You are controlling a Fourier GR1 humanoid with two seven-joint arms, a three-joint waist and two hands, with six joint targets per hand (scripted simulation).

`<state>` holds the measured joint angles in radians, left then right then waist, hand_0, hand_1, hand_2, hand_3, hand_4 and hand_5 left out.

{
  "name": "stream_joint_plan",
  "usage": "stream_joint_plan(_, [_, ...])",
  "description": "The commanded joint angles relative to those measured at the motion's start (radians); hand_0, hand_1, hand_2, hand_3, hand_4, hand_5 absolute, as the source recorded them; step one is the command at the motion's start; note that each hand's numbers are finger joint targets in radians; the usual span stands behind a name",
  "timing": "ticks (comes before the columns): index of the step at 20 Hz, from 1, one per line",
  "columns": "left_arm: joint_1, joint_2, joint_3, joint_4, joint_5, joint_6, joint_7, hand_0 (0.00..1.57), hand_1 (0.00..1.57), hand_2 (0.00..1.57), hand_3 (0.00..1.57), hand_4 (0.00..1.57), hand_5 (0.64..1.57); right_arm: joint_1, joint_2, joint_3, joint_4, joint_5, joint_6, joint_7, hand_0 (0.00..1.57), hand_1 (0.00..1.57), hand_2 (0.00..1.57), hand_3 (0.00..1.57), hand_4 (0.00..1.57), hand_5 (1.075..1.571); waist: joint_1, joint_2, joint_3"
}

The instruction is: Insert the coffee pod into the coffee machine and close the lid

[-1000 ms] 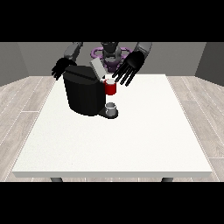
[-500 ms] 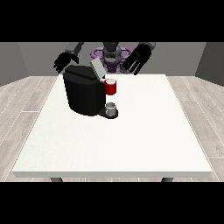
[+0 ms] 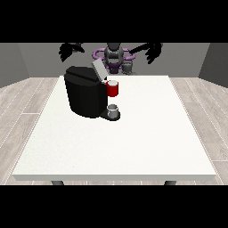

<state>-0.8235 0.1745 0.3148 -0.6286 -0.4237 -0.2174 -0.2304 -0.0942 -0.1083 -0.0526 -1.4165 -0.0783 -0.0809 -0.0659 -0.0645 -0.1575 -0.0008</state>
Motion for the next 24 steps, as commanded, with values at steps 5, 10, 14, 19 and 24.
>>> stream_joint_plan(5, [0.158,-0.1,0.059,-0.029,0.12,-0.016,-0.029,0.0,0.0,0.0,0.0,0.21,1.571,-0.079,-0.077,0.001,-0.08,-0.047,0.091,0.131,0.0,0.0,0.0,0.0,0.0,1.571,0.093,-0.095,0.0003])
stream_joint_plan(10, [0.2,-0.133,0.034,-0.101,0.161,-0.066,-0.018,0.0,0.0,0.0,0.0,0.0,1.571,-0.163,-0.067,0.032,-0.054,0.024,0.035,0.188,0.0,0.0,0.0,0.0,0.0,1.571,0.185,-0.077,0.0006])
stream_joint_plan(14, [0.256,-0.167,0.037,-0.165,0.204,-0.039,-0.028,0.0,0.0,0.0,0.0,0.06,1.571,-0.157,-0.084,0.044,-0.055,0.029,0.095,0.122,0.0,0.0,0.0,0.0,0.24,1.571,0.187,-0.042,0.0008])
stream_joint_plan(19, [0.354,-0.173,-0.102,-0.246,0.32,-0.014,0.03,0.0,0.0,0.0,0.0,0.0,1.571,-0.192,-0.041,0.067,0.029,0.077,0.062,0.114,0.0,0.0,0.0,0.0,0.0,1.571,0.221,-0.068,0.001])
stream_joint_plan(24, [0.379,-0.174,-0.101,-0.413,0.351,-0.064,0.087,0.0,0.0,0.0,0.0,0.11,1.571,-0.264,-0.074,-0.026,0.106,0.017,0.11,0.055,0.0,0.0,0.0,0.0,0.0,1.571,0.235,0.037,0.0011])
